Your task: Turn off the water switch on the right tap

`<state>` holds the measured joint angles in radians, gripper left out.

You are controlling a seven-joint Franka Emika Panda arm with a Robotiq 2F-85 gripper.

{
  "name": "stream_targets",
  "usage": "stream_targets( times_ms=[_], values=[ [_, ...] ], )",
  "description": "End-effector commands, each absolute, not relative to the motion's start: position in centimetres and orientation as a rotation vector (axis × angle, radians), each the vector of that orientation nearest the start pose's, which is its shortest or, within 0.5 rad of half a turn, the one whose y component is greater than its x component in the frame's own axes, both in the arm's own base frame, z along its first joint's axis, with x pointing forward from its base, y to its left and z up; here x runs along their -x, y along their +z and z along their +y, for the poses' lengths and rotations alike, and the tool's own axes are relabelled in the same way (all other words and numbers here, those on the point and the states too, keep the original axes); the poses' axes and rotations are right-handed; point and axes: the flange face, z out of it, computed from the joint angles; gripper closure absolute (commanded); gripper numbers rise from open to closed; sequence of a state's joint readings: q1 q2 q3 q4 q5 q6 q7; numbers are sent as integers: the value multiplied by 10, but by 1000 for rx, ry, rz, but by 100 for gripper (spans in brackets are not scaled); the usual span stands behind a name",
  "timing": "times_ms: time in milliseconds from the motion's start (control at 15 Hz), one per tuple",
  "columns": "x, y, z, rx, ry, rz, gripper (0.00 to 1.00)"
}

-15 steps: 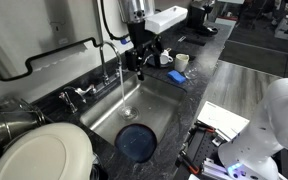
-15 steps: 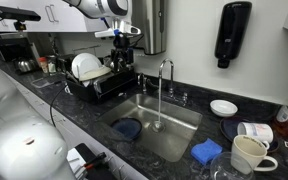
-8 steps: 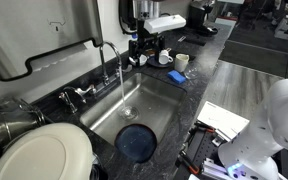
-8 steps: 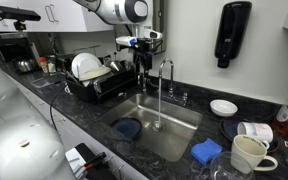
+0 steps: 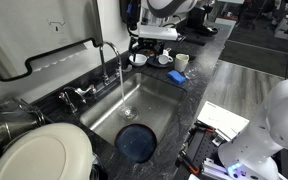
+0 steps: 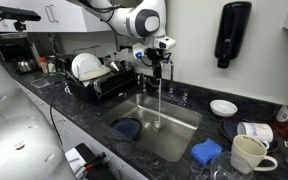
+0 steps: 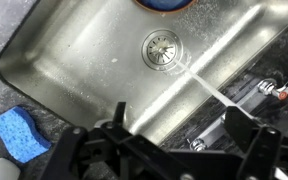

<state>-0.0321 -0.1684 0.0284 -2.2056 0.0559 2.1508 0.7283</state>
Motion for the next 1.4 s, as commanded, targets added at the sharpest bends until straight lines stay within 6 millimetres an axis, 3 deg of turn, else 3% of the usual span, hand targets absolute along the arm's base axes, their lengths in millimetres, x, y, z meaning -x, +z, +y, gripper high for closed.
stream_targets(
  times_ms=[0, 200, 267, 667, 1067, 1333],
  values=[
    [-519, 444, -13, 2679, -167, 1396, 0],
    [-526, 437, -12, 2512, -236, 1590, 0],
    [-525, 445, -12, 2607, -205, 1501, 0],
    [-530, 439, -13, 2497, -252, 1630, 0],
    [-543, 432, -45, 2201, -336, 2075, 0],
    [-551, 417, -61, 2107, -331, 2239, 0]
  ],
)
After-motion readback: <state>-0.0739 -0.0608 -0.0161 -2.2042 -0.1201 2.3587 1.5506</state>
